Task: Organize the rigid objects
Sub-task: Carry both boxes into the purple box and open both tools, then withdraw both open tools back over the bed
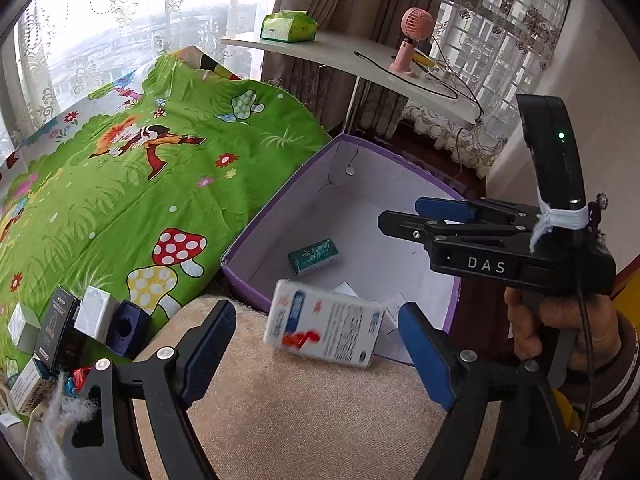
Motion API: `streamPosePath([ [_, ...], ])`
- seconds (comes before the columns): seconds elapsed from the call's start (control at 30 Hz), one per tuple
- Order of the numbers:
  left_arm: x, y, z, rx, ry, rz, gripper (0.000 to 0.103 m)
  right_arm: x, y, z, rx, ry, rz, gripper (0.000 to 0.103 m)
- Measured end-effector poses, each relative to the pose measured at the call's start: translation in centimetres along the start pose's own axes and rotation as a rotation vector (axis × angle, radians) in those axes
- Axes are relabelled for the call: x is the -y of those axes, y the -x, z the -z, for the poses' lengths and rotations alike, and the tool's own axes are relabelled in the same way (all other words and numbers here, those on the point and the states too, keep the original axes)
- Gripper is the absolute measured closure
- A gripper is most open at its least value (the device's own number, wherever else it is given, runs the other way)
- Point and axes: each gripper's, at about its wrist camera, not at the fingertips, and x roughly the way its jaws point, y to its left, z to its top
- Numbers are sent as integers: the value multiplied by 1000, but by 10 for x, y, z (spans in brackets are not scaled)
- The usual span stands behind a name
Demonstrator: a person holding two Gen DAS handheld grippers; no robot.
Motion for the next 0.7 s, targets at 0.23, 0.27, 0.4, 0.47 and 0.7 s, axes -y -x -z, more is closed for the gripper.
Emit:
streamPosePath([
  [0.23,-14,13,4,50,72,-33,18,-5,-5,0,-6,6,-4,35],
  [0.27,-18,16,5,61,86,-38,18,-7,-5,0,-4,12,-8,34],
  [0.4,-31,34,12,134,131,-60,18,-16,-2,-1,13,30,-34,26],
  [0.47,-39,44,16,164,159,-91,18,-20,0,-2,25,36,-41,18],
  [0.7,-77,70,38,207,253,-231,18,-39,4,-6,51,71,-38,14],
])
